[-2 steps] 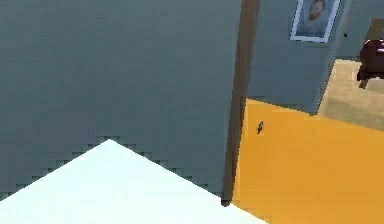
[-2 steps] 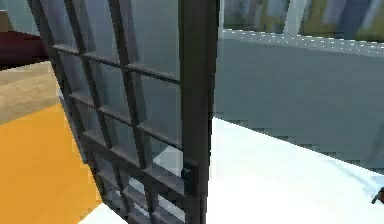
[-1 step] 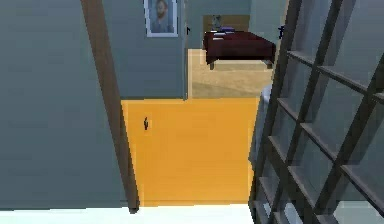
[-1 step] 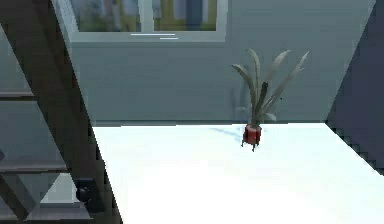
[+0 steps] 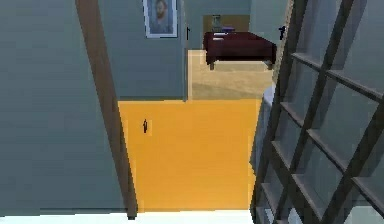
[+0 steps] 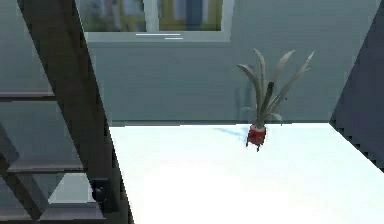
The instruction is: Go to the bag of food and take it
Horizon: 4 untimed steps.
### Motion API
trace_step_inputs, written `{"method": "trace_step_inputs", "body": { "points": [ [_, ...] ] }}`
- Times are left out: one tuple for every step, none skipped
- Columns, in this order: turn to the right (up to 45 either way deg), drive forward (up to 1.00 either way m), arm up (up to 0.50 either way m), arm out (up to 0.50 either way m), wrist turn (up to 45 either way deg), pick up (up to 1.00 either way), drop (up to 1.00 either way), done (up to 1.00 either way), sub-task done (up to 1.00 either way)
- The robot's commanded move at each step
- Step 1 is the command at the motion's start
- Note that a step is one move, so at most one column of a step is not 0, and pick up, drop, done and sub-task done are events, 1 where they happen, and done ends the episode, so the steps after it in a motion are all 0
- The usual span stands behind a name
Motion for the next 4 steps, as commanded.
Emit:
{"method": "trace_step_inputs", "body": {
  "points": [
    [-9.0,0.0,0.0,0.0,0.0,0.0,0.0,0.0,0.0],
    [0.0,1.0,0.0,0.0,0.0,0.0,0.0,0.0,0.0],
    [-6.0,0.0,0.0,0.0,0.0,0.0,0.0,0.0,0.0],
    [0.0,0.25,0.0,0.0,0.0,0.0,0.0,0.0,0.0]
  ]
}}
